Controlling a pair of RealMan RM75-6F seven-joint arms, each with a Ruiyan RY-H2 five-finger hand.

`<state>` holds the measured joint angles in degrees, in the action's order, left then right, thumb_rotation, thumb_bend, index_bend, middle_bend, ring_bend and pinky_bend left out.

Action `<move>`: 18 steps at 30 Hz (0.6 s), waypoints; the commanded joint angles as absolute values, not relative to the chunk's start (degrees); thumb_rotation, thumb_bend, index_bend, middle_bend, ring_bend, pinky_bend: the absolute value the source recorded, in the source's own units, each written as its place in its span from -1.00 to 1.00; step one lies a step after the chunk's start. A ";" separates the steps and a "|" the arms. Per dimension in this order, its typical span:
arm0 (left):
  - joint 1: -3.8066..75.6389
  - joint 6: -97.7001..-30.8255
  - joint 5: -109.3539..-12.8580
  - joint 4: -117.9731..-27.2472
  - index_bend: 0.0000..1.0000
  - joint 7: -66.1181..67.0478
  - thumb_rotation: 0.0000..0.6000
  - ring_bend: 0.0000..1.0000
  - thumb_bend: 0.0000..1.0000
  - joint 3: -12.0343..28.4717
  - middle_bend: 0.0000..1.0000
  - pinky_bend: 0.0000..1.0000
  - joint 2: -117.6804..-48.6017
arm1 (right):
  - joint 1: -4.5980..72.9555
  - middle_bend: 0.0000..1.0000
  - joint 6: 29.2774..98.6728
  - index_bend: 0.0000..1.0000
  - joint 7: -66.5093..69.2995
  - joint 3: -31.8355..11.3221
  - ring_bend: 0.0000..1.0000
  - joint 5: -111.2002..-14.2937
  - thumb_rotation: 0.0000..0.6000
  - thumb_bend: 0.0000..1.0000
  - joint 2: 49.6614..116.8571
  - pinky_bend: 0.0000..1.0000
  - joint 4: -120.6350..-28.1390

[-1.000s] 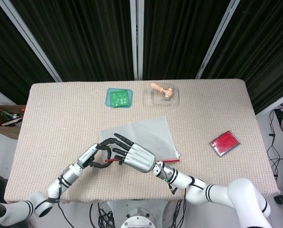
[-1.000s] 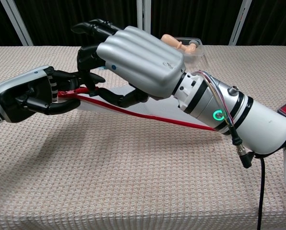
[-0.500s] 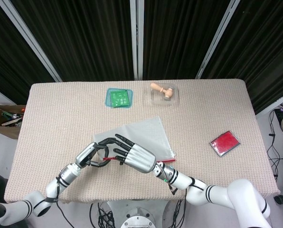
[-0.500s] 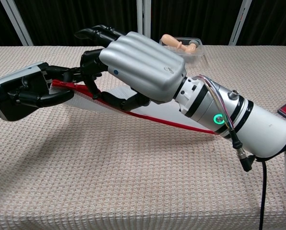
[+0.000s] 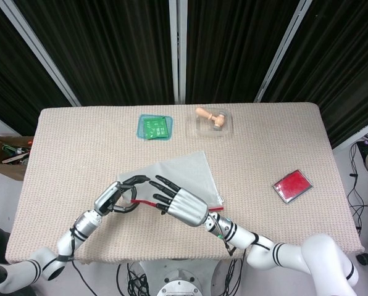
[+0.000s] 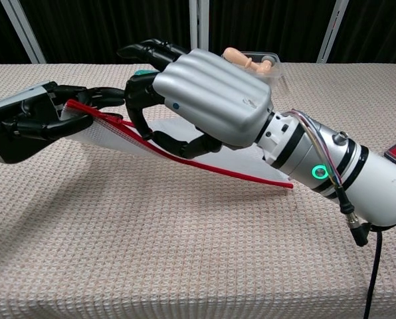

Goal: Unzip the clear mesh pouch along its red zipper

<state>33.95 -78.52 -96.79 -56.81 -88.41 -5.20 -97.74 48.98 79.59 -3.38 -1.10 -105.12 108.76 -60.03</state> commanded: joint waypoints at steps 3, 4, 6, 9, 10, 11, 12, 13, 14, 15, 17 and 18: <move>33.69 -78.40 -96.20 -56.32 0.34 -89.11 1.00 -0.83 -0.16 -4.86 -0.60 -0.73 -97.65 | 47.89 -0.33 80.05 0.94 -3.86 -0.59 -0.91 -105.07 1.00 0.07 107.74 -1.00 -60.88; 33.63 -78.32 -96.00 -56.23 0.34 -89.37 1.00 -0.83 -0.16 -4.75 -0.60 -0.73 -97.63 | 47.57 -0.33 80.16 0.94 -3.92 -0.39 -0.91 -105.08 1.00 0.07 107.49 -1.00 -61.05; 33.53 -78.18 -95.70 -56.05 0.34 -89.61 1.00 -0.83 -0.16 -4.58 -0.60 -0.73 -97.61 | 47.06 -0.33 80.28 0.94 -4.11 -0.03 -0.91 -105.14 1.00 0.07 107.04 -1.00 -61.25; 33.29 -77.90 -95.07 -55.75 0.34 -90.02 1.00 -0.83 -0.16 -4.24 -0.60 -0.73 -97.53 | 45.96 -0.33 80.52 0.95 -4.46 0.82 -0.91 -105.22 1.00 0.07 106.06 -1.00 -61.64; 33.18 -77.81 -94.87 -55.57 0.34 -90.07 1.00 -0.83 -0.16 -4.13 -0.60 -0.73 -97.47 | 45.42 -0.33 80.72 0.95 -4.70 1.21 -0.92 -105.28 1.00 0.07 105.56 -1.00 -61.83; 33.10 -77.70 -94.67 -55.39 0.34 -90.00 1.00 -0.83 -0.16 -4.02 -0.60 -0.73 -97.45 | 44.98 -0.33 80.92 0.95 -4.86 1.50 -0.92 -105.32 1.00 0.07 105.14 -1.00 -62.01; 33.01 -77.57 -94.45 -55.24 0.34 -89.90 1.00 -0.83 -0.16 -3.91 -0.60 -0.73 -97.42 | 44.49 -0.33 81.17 0.95 -5.03 1.79 -0.92 -105.33 1.00 0.07 104.71 -1.00 -62.20; 32.88 -77.40 -94.20 -55.05 0.34 -89.81 1.00 -0.83 -0.15 -3.79 -0.60 -0.73 -97.34 | 43.81 -0.33 81.45 0.95 -5.27 2.14 -0.92 -105.26 1.00 0.07 104.12 -1.00 -62.49; 32.77 -77.25 -93.97 -54.92 0.34 -89.77 1.00 -0.83 -0.15 -3.70 -0.60 -0.73 -97.28 | 43.27 -0.33 81.61 0.95 -5.40 2.45 -0.92 -105.18 1.00 0.07 103.64 -1.00 -62.74; 32.64 -77.08 -93.74 -54.79 0.34 -89.74 1.00 -0.83 -0.15 -3.62 -0.60 -0.73 -97.24 | 42.70 -0.33 81.83 0.95 -5.56 2.73 -0.92 -105.09 1.00 0.07 103.18 -1.00 -62.94; 32.34 -76.73 -93.24 -54.40 0.35 -89.63 1.00 -0.83 -0.15 -3.44 -0.60 -0.73 -97.18 | 41.29 -0.33 82.39 0.95 -5.98 3.40 -0.92 -104.85 1.00 0.07 102.07 -1.00 -63.40; 32.22 -76.58 -93.03 -54.23 0.35 -89.56 1.00 -0.83 -0.15 -3.34 -0.60 -0.73 -97.16 | 40.64 -0.33 82.67 0.95 -6.12 3.69 -0.92 -104.74 1.00 0.07 101.57 -1.00 -63.59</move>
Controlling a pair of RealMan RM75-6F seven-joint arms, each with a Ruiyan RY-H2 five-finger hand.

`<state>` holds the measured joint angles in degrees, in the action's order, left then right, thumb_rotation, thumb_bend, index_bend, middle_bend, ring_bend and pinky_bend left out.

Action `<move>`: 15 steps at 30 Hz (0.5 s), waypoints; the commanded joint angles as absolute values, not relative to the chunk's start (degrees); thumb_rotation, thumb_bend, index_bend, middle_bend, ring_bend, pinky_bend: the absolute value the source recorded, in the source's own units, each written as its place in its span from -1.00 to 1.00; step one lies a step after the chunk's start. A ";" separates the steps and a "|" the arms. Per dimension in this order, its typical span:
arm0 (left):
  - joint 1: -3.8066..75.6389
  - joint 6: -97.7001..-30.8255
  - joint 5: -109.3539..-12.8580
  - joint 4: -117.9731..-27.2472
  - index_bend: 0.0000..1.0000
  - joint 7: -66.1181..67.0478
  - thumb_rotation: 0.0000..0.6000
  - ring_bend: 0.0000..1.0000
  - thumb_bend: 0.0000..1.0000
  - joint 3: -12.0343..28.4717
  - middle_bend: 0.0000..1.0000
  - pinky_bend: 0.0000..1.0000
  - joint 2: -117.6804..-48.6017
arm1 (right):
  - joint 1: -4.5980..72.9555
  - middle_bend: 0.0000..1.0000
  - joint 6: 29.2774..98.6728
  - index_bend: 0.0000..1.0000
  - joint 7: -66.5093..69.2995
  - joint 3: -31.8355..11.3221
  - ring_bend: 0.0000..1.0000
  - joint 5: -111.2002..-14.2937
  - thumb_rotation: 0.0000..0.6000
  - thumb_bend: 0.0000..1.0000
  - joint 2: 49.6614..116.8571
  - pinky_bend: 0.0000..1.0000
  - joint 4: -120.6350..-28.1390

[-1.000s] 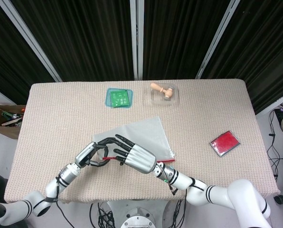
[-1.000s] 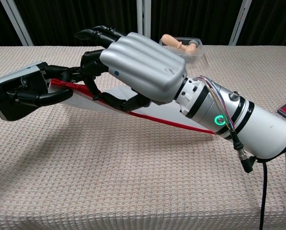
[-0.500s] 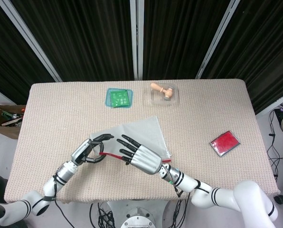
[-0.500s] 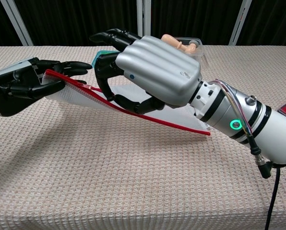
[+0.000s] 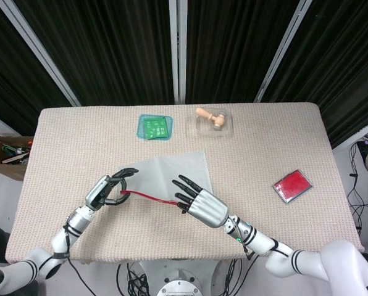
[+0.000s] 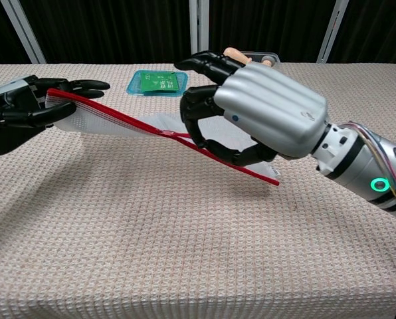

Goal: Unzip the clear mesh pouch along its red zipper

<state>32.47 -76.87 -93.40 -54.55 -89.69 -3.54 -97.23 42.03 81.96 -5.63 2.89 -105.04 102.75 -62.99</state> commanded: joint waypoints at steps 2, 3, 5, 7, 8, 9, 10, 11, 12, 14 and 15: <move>31.96 -76.16 -92.54 -53.80 0.35 -89.18 1.00 -0.83 -0.14 -3.12 -0.60 -0.73 -97.16 | 38.98 -0.33 83.49 0.95 -6.37 4.44 -0.92 -104.47 1.00 0.07 100.42 -1.00 -63.84; 31.80 -75.89 -92.23 -53.57 0.35 -88.89 1.00 -0.83 -0.14 -2.97 -0.60 -0.73 -97.20 | 37.97 -0.33 84.05 0.95 -6.42 4.81 -0.92 -104.24 1.00 0.07 99.75 -1.00 -63.95; 31.60 -75.43 -91.80 -53.33 0.35 -88.75 1.00 -0.83 -0.14 -2.78 -0.60 -0.73 -97.23 | 36.43 -0.33 84.85 0.95 -6.52 5.36 -0.92 -103.89 1.00 0.07 98.68 -1.00 -64.10; 31.43 -74.84 -91.39 -53.00 0.35 -88.62 1.00 -0.83 -0.14 -2.60 -0.60 -0.73 -97.27 | 34.57 -0.33 85.74 0.95 -6.65 5.93 -0.92 -103.35 1.00 0.07 97.50 -1.00 -64.17; 31.37 -74.61 -91.26 -52.83 0.35 -88.45 1.00 -0.83 -0.14 -2.54 -0.60 -0.73 -97.30 | 33.79 -0.33 86.05 0.95 -6.65 6.14 -0.92 -103.06 1.00 0.07 96.99 -1.00 -64.16; 31.30 -74.39 -91.14 -52.68 0.35 -88.28 1.00 -0.83 -0.14 -2.49 -0.60 -0.73 -97.32 | 33.01 -0.33 86.35 0.95 -6.68 6.30 -0.92 -102.72 1.00 0.07 96.50 -1.00 -64.11; 31.21 -74.16 -91.03 -52.60 0.35 -88.20 1.00 -0.83 -0.14 -2.43 -0.60 -0.73 -97.34 | 31.99 -0.33 86.80 0.95 -6.63 6.43 -0.92 -102.26 1.00 0.07 95.89 -1.00 -63.98; 31.16 -74.04 -91.02 -52.58 0.36 -88.21 1.00 -0.83 -0.14 -2.42 -0.60 -0.73 -97.32 | 31.37 -0.33 87.06 0.95 -6.50 6.52 -0.92 -102.03 1.00 0.07 95.52 -1.00 -63.94; 31.11 -73.90 -91.02 -52.54 0.36 -88.18 1.00 -0.83 -0.14 -2.43 -0.60 -0.73 -97.30 | 30.73 -0.33 87.28 0.95 -6.30 6.54 -0.92 -101.69 1.00 0.07 95.13 -1.00 -63.86; 30.97 -73.53 -90.94 -52.49 0.36 -87.96 1.00 -0.83 -0.14 -2.43 -0.60 -0.73 -97.31 | 29.11 -0.33 87.70 0.95 -5.65 6.77 -0.92 -100.85 1.00 0.07 94.35 -1.00 -63.49; 30.94 -73.34 -90.96 -52.51 0.36 -87.84 1.00 -0.83 -0.14 -2.44 -0.60 -0.73 -97.33 | 28.46 -0.33 87.86 0.95 -5.48 6.84 -0.92 -100.66 1.00 0.07 94.09 -1.00 -63.19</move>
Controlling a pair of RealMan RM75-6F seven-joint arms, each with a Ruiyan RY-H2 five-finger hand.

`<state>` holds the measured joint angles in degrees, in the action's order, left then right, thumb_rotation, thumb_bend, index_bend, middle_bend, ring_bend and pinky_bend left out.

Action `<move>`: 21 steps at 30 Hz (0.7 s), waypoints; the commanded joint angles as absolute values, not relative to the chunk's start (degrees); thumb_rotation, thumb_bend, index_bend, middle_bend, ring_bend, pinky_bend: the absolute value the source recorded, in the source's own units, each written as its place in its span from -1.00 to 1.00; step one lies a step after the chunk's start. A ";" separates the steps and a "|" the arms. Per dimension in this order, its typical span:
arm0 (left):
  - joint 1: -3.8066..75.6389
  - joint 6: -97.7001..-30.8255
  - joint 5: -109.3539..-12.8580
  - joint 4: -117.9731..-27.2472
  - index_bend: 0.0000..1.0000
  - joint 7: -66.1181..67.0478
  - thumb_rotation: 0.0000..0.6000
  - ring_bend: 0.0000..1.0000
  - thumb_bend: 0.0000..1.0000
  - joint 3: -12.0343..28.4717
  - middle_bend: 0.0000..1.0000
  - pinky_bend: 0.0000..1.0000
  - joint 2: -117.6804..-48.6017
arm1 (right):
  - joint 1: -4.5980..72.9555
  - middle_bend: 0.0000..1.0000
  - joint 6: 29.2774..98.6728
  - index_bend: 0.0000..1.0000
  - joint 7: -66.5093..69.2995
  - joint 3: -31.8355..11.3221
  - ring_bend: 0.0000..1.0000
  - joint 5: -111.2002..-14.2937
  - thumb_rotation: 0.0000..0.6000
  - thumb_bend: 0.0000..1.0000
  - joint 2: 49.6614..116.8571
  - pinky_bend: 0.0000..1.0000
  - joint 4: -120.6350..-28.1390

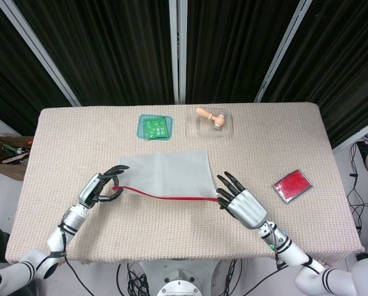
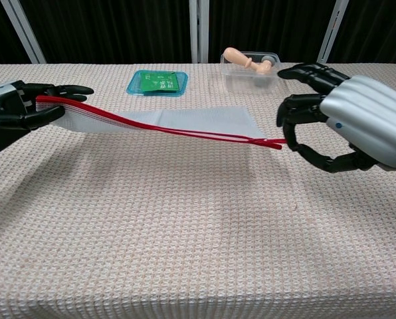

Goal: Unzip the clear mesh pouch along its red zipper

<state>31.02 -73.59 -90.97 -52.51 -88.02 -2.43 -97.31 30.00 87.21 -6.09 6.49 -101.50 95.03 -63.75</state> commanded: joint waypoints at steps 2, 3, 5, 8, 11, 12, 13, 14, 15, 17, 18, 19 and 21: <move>30.94 -73.12 -91.02 -52.51 0.36 -87.48 1.00 -0.83 -0.14 -2.42 -0.60 -0.73 -97.37 | 27.71 -0.33 88.03 0.95 -5.16 6.85 -0.92 -100.51 1.00 0.07 93.86 -1.00 -62.83; 30.94 -73.00 -91.05 -52.49 0.36 -87.06 1.00 -0.83 -0.14 -2.37 -0.60 -0.73 -97.42 | 27.30 -0.33 88.13 0.95 -4.92 6.82 -0.92 -100.48 1.00 0.07 93.79 -1.00 -62.58; 30.92 -72.83 -90.93 -52.52 0.36 -86.19 1.00 -0.83 -0.14 -2.18 -0.60 -0.73 -97.52 | 26.75 -0.34 88.28 0.95 -4.71 6.67 -0.92 -100.42 1.00 0.07 93.74 -1.00 -62.11; 31.04 -72.58 -91.22 -52.97 0.36 -85.29 1.00 -0.83 -0.13 -2.19 -0.60 -0.73 -97.37 | 26.18 -0.37 88.06 0.91 -4.12 6.32 -0.96 -100.24 1.00 0.04 93.73 -1.00 -62.08; 31.25 -72.19 -91.53 -52.73 0.35 -80.51 1.00 -0.83 -0.13 -2.23 -0.60 -0.73 -97.24 | 25.89 -0.44 87.08 0.67 -3.83 6.00 -1.00 -99.81 1.00 -0.12 93.25 -1.00 -63.45; 31.29 -72.01 -91.59 -52.68 0.33 -78.00 1.00 -0.83 -0.13 -2.26 -0.60 -0.73 -97.11 | 25.72 -0.51 85.97 0.49 -4.01 6.00 -1.00 -99.10 1.00 -0.22 92.77 -1.00 -64.34; 31.34 -71.56 -91.62 -52.71 0.29 -73.56 1.00 -0.83 -0.13 -2.36 -0.61 -0.73 -96.75 | 25.55 -0.61 83.89 0.17 -4.85 5.96 -1.00 -97.72 1.00 -0.38 91.71 -1.00 -66.27; 31.37 -71.12 -91.59 -52.96 0.20 -69.51 1.00 -0.83 -0.15 -2.44 -0.63 -0.73 -96.32 | 25.47 -0.72 82.44 -0.21 -5.84 5.73 -1.00 -96.59 1.00 -0.53 90.83 -1.00 -67.92; 31.37 -70.73 -91.54 -53.44 0.07 -65.00 1.00 -0.83 -0.20 -2.50 -0.65 -0.73 -95.75 | 25.41 -0.79 81.00 -0.47 -7.04 5.44 -1.00 -95.40 1.00 -0.61 89.92 -1.00 -69.50; 31.20 -69.76 -91.02 -55.53 -0.20 -53.62 1.00 -0.83 -0.31 -2.49 -0.70 -0.73 -93.96 | 25.27 -0.94 77.37 -0.92 -9.79 4.53 -1.00 -91.86 1.00 -0.79 87.62 -1.00 -73.39; 31.04 -69.33 -90.57 -56.80 -0.32 -48.57 1.00 -0.83 -0.37 -2.40 -0.72 -0.73 -93.01 | 25.23 -0.97 75.92 -0.98 -10.13 4.20 -1.00 -90.38 1.00 -0.84 86.56 -1.00 -75.29; 30.68 -68.88 -89.66 -58.78 -0.36 -41.72 1.00 -0.83 -0.40 -2.10 -0.73 -0.73 -91.63 | 25.19 -1.00 74.44 -1.00 -9.78 3.74 -1.00 -88.73 1.00 -0.88 85.13 -1.00 -77.67; 29.80 -68.80 -87.76 -62.01 -0.47 -31.56 1.00 -0.83 -0.50 -1.34 -0.74 -0.73 -89.53 | 25.06 -1.00 73.04 -1.00 -9.28 2.95 -1.00 -86.65 1.00 -0.90 82.91 -1.00 -80.30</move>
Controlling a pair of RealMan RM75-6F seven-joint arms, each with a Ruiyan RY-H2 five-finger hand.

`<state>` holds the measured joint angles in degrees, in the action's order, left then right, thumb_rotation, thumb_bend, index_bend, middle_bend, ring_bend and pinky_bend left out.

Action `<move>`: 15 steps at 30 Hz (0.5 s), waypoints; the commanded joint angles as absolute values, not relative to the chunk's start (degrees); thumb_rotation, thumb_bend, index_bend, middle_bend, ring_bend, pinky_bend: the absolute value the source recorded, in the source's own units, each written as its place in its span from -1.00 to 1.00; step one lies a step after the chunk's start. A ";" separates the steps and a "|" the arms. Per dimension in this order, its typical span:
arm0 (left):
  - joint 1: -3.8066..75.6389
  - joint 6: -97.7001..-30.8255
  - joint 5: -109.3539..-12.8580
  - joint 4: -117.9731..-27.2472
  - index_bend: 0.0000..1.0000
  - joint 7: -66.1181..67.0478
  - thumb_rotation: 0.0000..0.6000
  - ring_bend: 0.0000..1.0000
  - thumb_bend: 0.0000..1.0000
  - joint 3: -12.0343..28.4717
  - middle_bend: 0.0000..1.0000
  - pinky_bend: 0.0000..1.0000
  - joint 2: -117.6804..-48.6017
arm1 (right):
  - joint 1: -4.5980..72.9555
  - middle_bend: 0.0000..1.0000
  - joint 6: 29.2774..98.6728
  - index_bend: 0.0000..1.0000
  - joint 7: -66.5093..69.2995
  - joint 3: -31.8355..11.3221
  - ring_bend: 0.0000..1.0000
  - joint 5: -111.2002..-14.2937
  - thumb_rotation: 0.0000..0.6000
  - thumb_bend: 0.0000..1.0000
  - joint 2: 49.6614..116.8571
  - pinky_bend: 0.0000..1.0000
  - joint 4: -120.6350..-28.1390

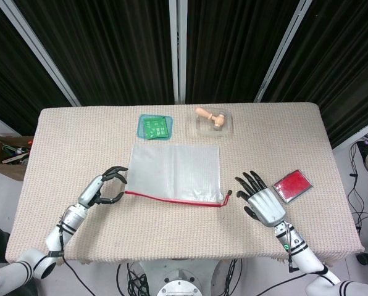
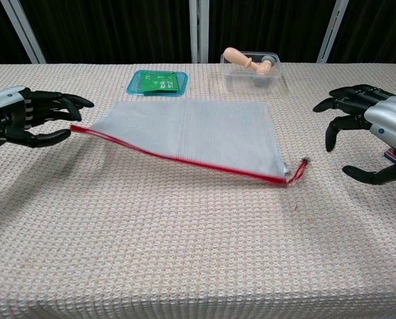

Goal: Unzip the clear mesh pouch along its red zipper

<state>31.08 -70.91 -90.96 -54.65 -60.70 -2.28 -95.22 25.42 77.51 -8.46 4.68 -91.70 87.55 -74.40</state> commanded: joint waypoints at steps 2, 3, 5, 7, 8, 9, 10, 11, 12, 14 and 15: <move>28.37 -69.55 -85.19 -65.82 -0.49 -21.32 1.00 -0.83 -0.55 -0.30 -0.74 -0.73 -87.03 | 24.52 -1.00 72.80 -1.00 -9.10 1.89 -1.00 -84.69 1.00 -0.90 80.61 -1.00 -82.19; 27.67 -70.05 -84.09 -67.39 -0.49 -17.90 1.00 -0.83 -0.57 0.11 -0.74 -0.73 -85.91 | 24.17 -1.00 73.13 -1.00 -8.70 1.44 -1.00 -84.13 1.00 -0.90 79.70 -1.00 -82.79; 25.89 -71.46 -81.54 -70.67 -0.49 -11.84 1.00 -0.83 -0.58 0.99 -0.74 -0.73 -83.16 | 22.97 -1.00 74.61 -1.00 -6.80 0.19 -1.00 -82.70 1.00 -0.87 77.68 -1.00 -83.93; 23.84 -73.53 -79.28 -72.77 -0.49 -6.95 1.00 -0.83 -0.59 1.71 -0.74 -0.73 -80.63 | 21.20 -0.96 77.47 -1.00 -4.98 -1.32 -1.00 -81.40 1.00 -0.80 76.21 -1.00 -84.17; 23.13 -74.17 -78.58 -73.61 -0.49 -5.33 1.00 -0.83 -0.60 1.87 -0.74 -0.73 -79.76 | 20.55 -0.91 78.44 -1.00 -4.42 -1.72 -1.00 -81.12 1.00 -0.73 75.78 -1.00 -84.12; 22.24 -74.98 -77.73 -74.10 -0.49 -3.70 1.00 -0.83 -0.61 2.04 -0.74 -0.73 -78.81 | 19.72 -0.87 79.58 -1.00 -3.87 -2.23 -1.00 -80.53 1.00 -0.69 75.25 -1.00 -84.02; 21.29 -75.81 -76.90 -74.57 -0.49 -2.23 1.00 -0.83 -0.62 2.13 -0.74 -0.73 -77.83 | 18.83 -0.85 80.73 -1.00 -3.26 -2.67 -1.00 -80.00 1.00 -0.65 74.67 -1.00 -83.95; 19.80 -77.06 -75.67 -75.07 -0.49 -0.32 1.00 -0.83 -0.62 2.18 -0.74 -0.73 -76.47 | 17.52 -0.84 82.22 -1.00 -2.22 -3.17 -1.00 -79.20 1.00 -0.64 73.71 -1.00 -83.97; 18.64 -78.07 -74.88 -75.65 -0.49 0.79 1.00 -0.83 -0.63 2.16 -0.74 -0.73 -75.52 | 16.54 -0.84 83.11 -1.00 -1.34 -3.31 -1.00 -78.79 1.00 -0.63 72.88 -1.00 -84.18; 16.29 -80.11 -73.60 -77.25 -0.49 2.50 1.00 -0.83 -0.64 2.06 -0.74 -0.73 -73.79 | 14.74 -0.85 84.32 -1.00 1.12 -3.12 -1.00 -78.74 1.00 -0.62 71.06 -1.00 -84.86; 15.10 -81.22 -73.12 -77.98 -0.49 3.10 1.00 -0.83 -0.65 1.92 -0.74 -0.73 -72.98 | 13.86 -0.85 84.71 -1.00 2.52 -2.85 -1.00 -78.77 1.00 -0.62 70.16 -1.00 -85.27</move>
<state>18.49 -78.07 -75.80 -74.98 0.40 1.43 -75.72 16.01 83.33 -0.08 -2.61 -79.40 72.30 -84.42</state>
